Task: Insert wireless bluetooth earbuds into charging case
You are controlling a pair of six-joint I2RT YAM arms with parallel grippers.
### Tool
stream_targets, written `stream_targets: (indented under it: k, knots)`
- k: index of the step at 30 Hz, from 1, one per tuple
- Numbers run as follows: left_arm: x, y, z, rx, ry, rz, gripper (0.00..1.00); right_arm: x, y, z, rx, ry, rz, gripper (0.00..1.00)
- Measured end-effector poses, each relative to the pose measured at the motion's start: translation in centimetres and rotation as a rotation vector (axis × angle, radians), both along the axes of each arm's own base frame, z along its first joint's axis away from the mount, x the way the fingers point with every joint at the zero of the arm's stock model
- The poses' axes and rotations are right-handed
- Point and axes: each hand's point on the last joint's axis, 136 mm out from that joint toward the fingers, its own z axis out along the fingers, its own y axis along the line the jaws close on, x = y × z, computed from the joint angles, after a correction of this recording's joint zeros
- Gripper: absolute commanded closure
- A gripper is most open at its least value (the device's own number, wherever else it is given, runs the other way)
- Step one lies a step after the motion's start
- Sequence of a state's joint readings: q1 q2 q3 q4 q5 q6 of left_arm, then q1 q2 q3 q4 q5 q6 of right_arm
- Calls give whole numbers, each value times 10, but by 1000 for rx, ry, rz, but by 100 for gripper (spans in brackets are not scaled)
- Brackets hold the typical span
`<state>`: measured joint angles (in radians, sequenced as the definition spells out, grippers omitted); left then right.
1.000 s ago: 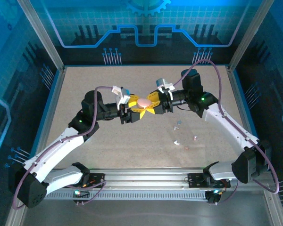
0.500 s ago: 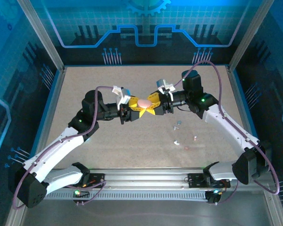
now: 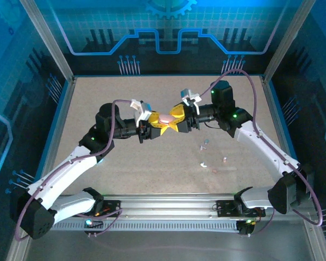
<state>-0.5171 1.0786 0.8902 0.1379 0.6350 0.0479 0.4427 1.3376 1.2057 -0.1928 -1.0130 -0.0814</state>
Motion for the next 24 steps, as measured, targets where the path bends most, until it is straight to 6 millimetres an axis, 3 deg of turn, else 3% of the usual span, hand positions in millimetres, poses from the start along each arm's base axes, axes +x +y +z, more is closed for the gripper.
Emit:
stream_targets:
  k: [5,13,21,24]
  knots:
    - [2,1,-2,8,-1,12,62,6,-1,1,-10,-2,-43,47]
    - [-4,-4,-10,22,33,-30,62,25,-6,1,-34,-76,-158,55]
    - [-5,-4,-14,30,47,-37,60,19,-4,-6,-67,-121,-127,64]
    - [-5,-5,-15,31,48,-42,59,15,-1,-5,-76,-130,-105,74]
